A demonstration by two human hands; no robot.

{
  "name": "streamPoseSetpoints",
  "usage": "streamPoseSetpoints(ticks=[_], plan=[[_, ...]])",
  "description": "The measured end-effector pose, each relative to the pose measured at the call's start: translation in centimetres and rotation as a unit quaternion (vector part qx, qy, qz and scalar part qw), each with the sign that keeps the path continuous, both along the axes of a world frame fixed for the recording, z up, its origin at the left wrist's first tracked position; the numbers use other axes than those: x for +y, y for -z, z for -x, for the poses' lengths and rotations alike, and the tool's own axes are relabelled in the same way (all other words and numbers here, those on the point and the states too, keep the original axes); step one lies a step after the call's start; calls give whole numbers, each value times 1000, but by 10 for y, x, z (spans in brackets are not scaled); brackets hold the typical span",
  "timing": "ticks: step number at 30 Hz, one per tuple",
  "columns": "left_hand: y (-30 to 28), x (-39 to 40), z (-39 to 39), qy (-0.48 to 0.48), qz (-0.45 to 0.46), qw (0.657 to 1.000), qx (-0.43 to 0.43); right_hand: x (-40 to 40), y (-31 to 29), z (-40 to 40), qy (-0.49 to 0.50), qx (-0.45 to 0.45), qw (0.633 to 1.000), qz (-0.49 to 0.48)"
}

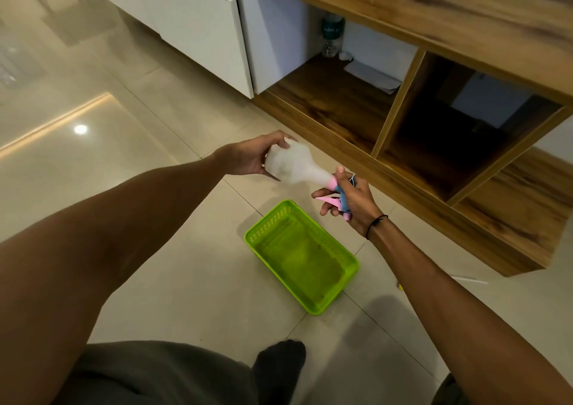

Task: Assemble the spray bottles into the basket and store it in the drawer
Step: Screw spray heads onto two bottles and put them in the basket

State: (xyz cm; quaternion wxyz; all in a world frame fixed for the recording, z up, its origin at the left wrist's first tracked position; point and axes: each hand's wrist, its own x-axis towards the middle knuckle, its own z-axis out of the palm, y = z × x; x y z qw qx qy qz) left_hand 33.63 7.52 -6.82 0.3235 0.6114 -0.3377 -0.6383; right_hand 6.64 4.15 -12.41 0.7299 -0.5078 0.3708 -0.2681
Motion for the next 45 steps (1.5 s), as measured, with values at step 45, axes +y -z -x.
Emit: streamPoseSetpoints(ticks=[45], plan=[[25, 21, 30, 289, -59, 907, -300, 27, 29, -80, -241, 472, 642, 555]])
